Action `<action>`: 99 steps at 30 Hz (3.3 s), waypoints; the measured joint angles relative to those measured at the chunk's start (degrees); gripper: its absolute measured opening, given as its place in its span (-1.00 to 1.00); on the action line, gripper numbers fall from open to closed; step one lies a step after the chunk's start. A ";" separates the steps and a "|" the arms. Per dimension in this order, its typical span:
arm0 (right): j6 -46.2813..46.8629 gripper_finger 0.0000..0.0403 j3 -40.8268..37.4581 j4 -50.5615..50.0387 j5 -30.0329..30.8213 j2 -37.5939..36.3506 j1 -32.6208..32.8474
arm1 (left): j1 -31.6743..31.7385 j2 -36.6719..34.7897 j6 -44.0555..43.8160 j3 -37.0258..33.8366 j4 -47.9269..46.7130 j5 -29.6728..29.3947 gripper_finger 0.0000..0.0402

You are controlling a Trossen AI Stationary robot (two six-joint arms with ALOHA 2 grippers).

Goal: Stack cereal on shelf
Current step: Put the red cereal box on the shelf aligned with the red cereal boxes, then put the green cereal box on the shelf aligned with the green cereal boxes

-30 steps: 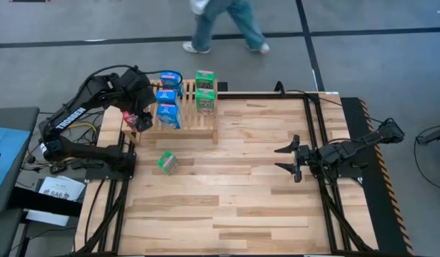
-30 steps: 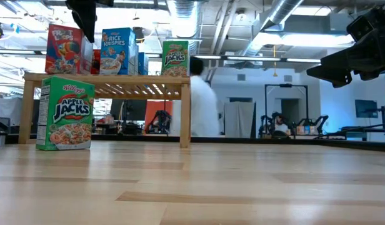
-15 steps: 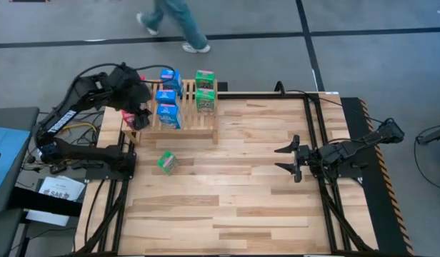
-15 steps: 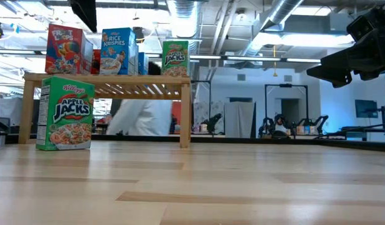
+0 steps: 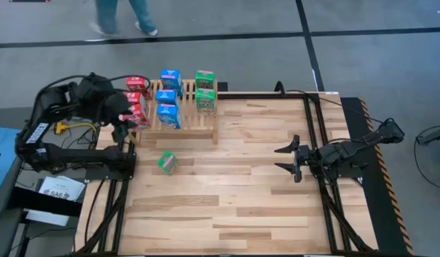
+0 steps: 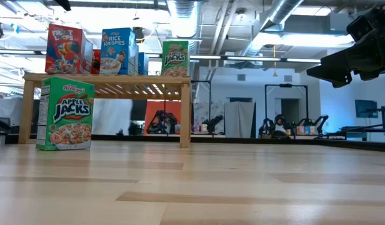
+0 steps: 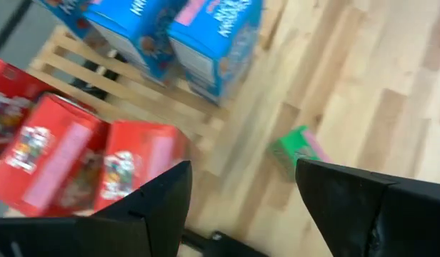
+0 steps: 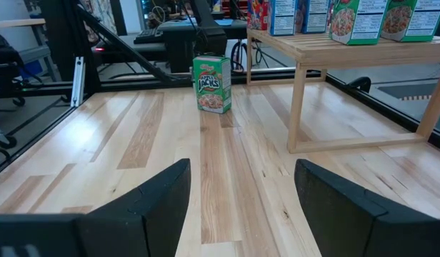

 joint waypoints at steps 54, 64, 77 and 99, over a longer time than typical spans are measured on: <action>-0.02 0.37 -0.01 0.00 0.00 -0.01 -0.01 | -9.38 -2.00 -8.41 -18.25 -1.74 -15.13 0.20; -0.02 0.37 -0.02 0.00 0.00 0.00 -0.01 | -9.38 -2.07 -10.94 -18.25 -1.72 -10.52 0.20; -0.01 0.37 -0.01 0.00 0.00 0.00 -0.01 | -12.11 -10.18 -15.95 -18.27 2.11 -4.53 0.20; 0.00 0.37 -0.02 0.00 0.00 0.00 -0.01 | -16.07 -32.43 -19.41 -43.45 42.09 8.12 0.20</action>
